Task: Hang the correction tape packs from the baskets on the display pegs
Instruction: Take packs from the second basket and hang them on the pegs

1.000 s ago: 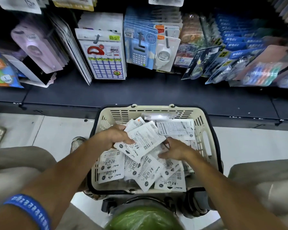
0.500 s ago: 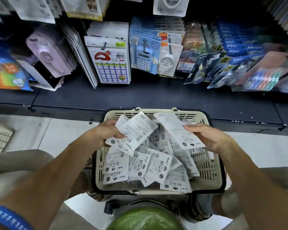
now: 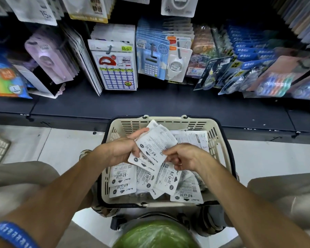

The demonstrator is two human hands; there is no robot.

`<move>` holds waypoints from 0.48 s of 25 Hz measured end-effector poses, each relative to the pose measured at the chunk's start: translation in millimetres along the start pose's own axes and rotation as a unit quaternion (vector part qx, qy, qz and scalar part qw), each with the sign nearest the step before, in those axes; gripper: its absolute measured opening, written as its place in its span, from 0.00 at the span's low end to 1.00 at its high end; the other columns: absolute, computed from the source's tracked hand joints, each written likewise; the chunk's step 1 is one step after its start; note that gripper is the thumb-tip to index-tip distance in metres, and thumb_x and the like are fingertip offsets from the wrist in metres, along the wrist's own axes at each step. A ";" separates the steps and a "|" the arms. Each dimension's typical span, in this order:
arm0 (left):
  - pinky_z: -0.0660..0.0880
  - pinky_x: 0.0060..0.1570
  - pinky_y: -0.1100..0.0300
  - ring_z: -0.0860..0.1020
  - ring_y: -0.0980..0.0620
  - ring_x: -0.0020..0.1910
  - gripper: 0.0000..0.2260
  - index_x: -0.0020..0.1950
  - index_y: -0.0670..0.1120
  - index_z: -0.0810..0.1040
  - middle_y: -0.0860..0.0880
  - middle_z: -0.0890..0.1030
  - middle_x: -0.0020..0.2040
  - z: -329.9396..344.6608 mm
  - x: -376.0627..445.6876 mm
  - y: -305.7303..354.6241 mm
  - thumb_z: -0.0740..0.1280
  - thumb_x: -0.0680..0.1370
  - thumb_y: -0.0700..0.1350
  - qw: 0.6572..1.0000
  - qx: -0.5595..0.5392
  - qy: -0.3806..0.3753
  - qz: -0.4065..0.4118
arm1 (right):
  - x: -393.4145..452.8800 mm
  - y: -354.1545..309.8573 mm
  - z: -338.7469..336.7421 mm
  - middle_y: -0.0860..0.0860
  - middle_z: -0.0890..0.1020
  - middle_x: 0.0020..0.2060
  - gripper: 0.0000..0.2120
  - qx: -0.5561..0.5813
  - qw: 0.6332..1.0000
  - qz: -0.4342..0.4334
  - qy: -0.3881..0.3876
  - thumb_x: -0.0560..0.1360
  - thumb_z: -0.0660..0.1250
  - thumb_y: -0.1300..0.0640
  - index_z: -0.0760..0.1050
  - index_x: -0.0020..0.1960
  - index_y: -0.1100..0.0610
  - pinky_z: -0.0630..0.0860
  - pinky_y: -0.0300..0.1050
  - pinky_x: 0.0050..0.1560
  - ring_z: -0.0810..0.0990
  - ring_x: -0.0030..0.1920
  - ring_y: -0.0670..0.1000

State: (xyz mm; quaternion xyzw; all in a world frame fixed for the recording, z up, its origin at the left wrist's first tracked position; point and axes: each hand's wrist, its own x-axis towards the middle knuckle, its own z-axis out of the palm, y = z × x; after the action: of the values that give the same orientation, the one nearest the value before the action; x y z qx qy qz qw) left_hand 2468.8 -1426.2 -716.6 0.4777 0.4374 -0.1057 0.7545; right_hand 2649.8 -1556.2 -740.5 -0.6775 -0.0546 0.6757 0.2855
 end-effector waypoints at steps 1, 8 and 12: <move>0.82 0.42 0.55 0.82 0.42 0.60 0.41 0.72 0.63 0.73 0.47 0.81 0.64 1.8 -0.8 -2.0 0.55 0.72 0.22 1.000 0.015 -0.020 -0.003 | -0.7 4.5 -0.2 0.51 0.82 0.29 0.01 -0.012 1.000 0.010 -0.004 0.77 0.71 0.62 0.80 0.48 0.59 0.70 0.39 0.31 0.69 0.25 0.45; 0.81 0.45 0.54 0.83 0.43 0.51 0.19 0.63 0.49 0.75 0.39 0.82 0.57 2.0 -0.1 -6.9 0.65 0.76 0.32 0.996 -0.023 -0.081 -0.028 | 7.7 21.0 7.9 0.50 0.80 0.29 0.06 -0.035 0.996 -0.036 0.069 0.81 0.67 0.58 0.79 0.50 0.61 0.68 0.40 0.28 0.69 0.26 0.46; 0.82 0.43 0.56 0.84 0.42 0.47 0.21 0.67 0.47 0.76 0.39 0.85 0.56 14.2 10.2 3.0 0.68 0.79 0.58 0.998 -0.053 -0.014 -0.029 | 15.5 30.3 -7.0 0.49 0.77 0.58 0.24 -0.228 0.914 -0.242 0.233 0.80 0.64 0.65 0.68 0.74 0.49 0.81 0.41 0.37 0.82 0.46 0.49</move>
State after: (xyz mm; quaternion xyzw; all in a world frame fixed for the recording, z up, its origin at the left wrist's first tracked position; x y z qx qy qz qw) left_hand 2484.4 -1433.6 -720.2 0.4231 0.4453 -0.1107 0.7813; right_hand 2648.3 -1576.4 -768.7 -0.8281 -0.3015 0.3785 0.2830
